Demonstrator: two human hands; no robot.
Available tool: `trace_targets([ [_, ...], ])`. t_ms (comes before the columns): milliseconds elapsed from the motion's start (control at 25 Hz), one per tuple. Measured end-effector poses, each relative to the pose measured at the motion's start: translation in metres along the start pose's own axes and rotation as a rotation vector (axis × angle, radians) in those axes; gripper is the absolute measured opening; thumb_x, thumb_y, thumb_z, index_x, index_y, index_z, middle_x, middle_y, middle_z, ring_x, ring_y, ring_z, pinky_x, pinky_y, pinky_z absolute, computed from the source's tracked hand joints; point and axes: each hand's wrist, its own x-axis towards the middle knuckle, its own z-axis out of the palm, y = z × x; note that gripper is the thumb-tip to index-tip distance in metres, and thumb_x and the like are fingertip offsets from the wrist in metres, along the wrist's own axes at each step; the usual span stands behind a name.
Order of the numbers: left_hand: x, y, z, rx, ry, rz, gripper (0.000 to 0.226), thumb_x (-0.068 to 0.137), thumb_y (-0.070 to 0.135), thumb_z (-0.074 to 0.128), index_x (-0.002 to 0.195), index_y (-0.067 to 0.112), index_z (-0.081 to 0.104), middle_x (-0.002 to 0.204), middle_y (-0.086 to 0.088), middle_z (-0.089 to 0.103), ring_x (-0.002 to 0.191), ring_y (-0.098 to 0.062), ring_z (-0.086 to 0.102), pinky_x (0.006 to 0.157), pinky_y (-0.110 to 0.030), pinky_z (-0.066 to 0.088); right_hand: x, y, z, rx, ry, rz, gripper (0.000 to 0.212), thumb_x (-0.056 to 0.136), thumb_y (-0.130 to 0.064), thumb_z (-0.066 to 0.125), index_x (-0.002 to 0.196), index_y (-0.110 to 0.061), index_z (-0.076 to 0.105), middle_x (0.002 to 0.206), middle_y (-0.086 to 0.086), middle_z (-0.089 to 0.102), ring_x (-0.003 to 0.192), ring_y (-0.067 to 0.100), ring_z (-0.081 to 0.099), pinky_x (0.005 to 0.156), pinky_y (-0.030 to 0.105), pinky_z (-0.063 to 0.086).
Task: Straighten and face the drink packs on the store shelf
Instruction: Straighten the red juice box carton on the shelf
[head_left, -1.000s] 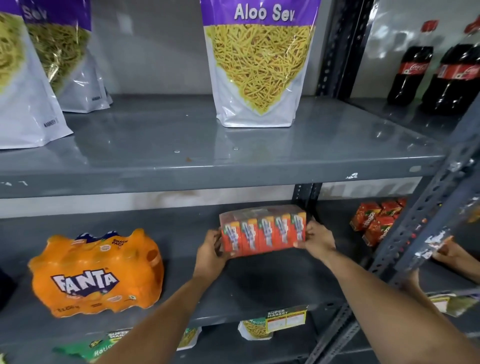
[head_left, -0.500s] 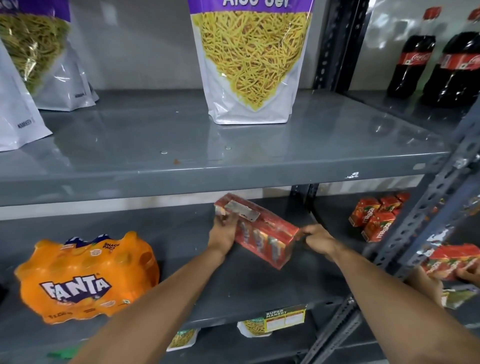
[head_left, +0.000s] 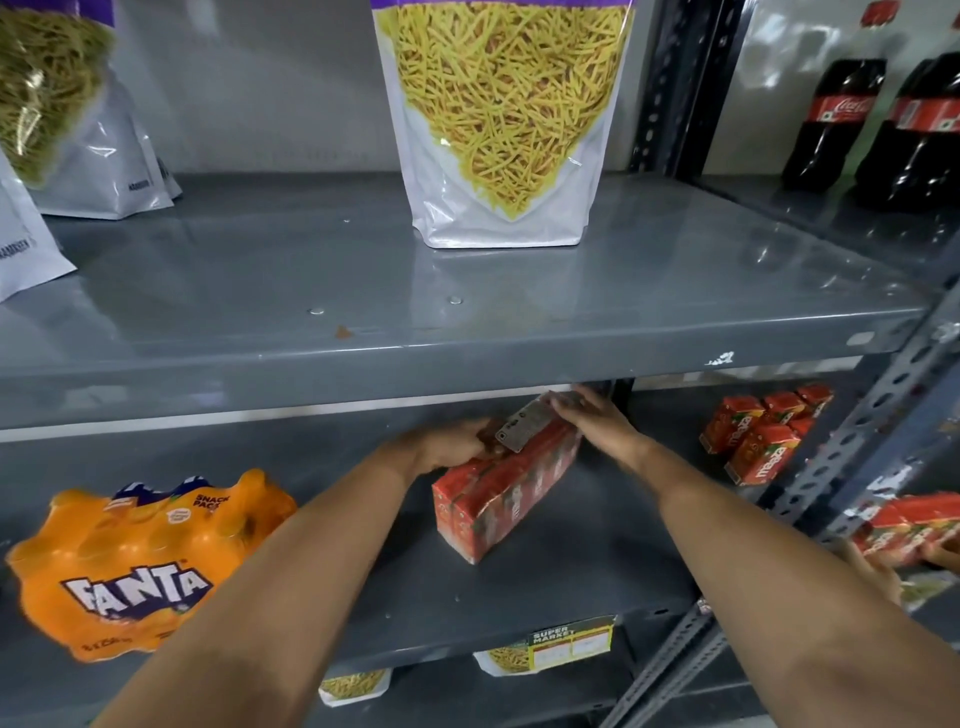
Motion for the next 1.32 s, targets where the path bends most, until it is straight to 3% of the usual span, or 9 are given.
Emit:
trace_targets([
  [80,0.0,-0.001,-0.004,0.127,0.026,-0.005,0.044,0.096,0.027,0.056,0.139,0.033,0.049,0.127,0.0,0.064,0.116,-0.022,0.063,0.099,-0.037,0.05,-0.004,0.003,0.001,-0.033,0.036,-0.003,0.048,0.08,-0.051,0.072,0.122,-0.031,0.059,0.121,-0.004,0.063,0.107,0.014,0.062,0.089,0.022,0.048],
  [160,-0.003,-0.009,-0.003,0.224,0.216,-0.053,0.036,0.091,0.049,0.059,0.117,0.025,0.066,0.109,0.0,0.071,0.1,-0.02,0.069,0.087,-0.033,0.052,-0.011,0.006,0.003,-0.041,0.091,-0.02,0.047,0.08,-0.044,0.075,0.121,-0.027,0.058,0.114,-0.002,0.064,0.094,0.012,0.063,0.076,0.017,0.046],
  [280,-0.018,-0.029,0.012,0.14,0.47,-0.24,0.062,0.076,0.075,0.055,0.083,0.014,0.069,0.077,0.0,0.072,0.07,-0.016,0.069,0.069,-0.03,0.053,-0.024,0.01,0.004,-0.078,0.128,-0.016,0.065,0.081,-0.043,0.074,0.138,-0.026,0.05,0.123,-0.001,0.061,0.098,0.014,0.059,0.087,0.022,0.045],
  [360,-0.027,-0.044,0.027,-0.074,0.57,-0.263,0.066,0.071,0.075,0.06,0.085,0.01,0.069,0.08,-0.005,0.075,0.074,-0.021,0.073,0.073,-0.034,0.059,-0.034,0.012,0.005,-0.086,0.148,-0.012,0.069,0.081,-0.043,0.074,0.143,-0.028,0.048,0.125,-0.001,0.062,0.102,0.015,0.061,0.092,0.022,0.045],
  [480,-0.047,-0.056,0.046,-0.45,0.664,-0.222,0.05,0.074,0.059,0.071,0.089,0.012,0.069,0.088,-0.008,0.078,0.077,-0.02,0.075,0.076,-0.033,0.059,-0.053,0.016,0.007,-0.069,0.212,0.01,0.07,0.079,-0.043,0.076,0.143,-0.026,0.05,0.129,0.001,0.065,0.1,0.013,0.064,0.096,0.023,0.047],
  [560,-0.056,-0.058,0.054,-0.512,0.65,-0.206,0.039,0.082,0.05,0.069,0.089,0.012,0.066,0.091,-0.008,0.077,0.077,-0.019,0.073,0.076,-0.031,0.057,-0.063,0.021,0.008,-0.049,0.238,0.022,0.07,0.079,-0.041,0.077,0.142,-0.026,0.051,0.131,0.001,0.065,0.102,0.014,0.065,0.098,0.025,0.048],
  [760,-0.076,-0.05,0.065,-0.356,0.549,-0.182,0.042,0.096,0.048,0.05,0.111,0.011,0.065,0.103,-0.007,0.075,0.08,-0.017,0.069,0.063,-0.021,0.047,-0.094,0.028,0.011,-0.044,0.296,0.045,0.069,0.078,-0.04,0.079,0.139,-0.022,0.054,0.132,0.003,0.064,0.113,0.019,0.064,0.104,0.034,0.049],
  [1200,-0.09,-0.048,0.08,-0.342,0.488,-0.241,0.047,0.096,0.052,0.046,0.124,0.017,0.055,0.114,-0.006,0.07,0.09,-0.02,0.068,0.067,-0.027,0.048,-0.129,0.041,0.013,-0.021,0.325,0.088,0.073,0.078,-0.047,0.076,0.142,-0.027,0.05,0.133,0.002,0.063,0.122,0.022,0.059,0.109,0.037,0.043],
  [1320,-0.091,-0.046,0.082,-0.418,0.487,-0.253,0.046,0.094,0.052,0.049,0.124,0.017,0.053,0.115,-0.007,0.069,0.097,-0.023,0.069,0.081,-0.034,0.055,-0.131,0.043,0.011,-0.038,0.324,0.091,0.074,0.076,-0.052,0.075,0.142,-0.031,0.05,0.132,0.002,0.064,0.122,0.022,0.059,0.109,0.039,0.043],
])
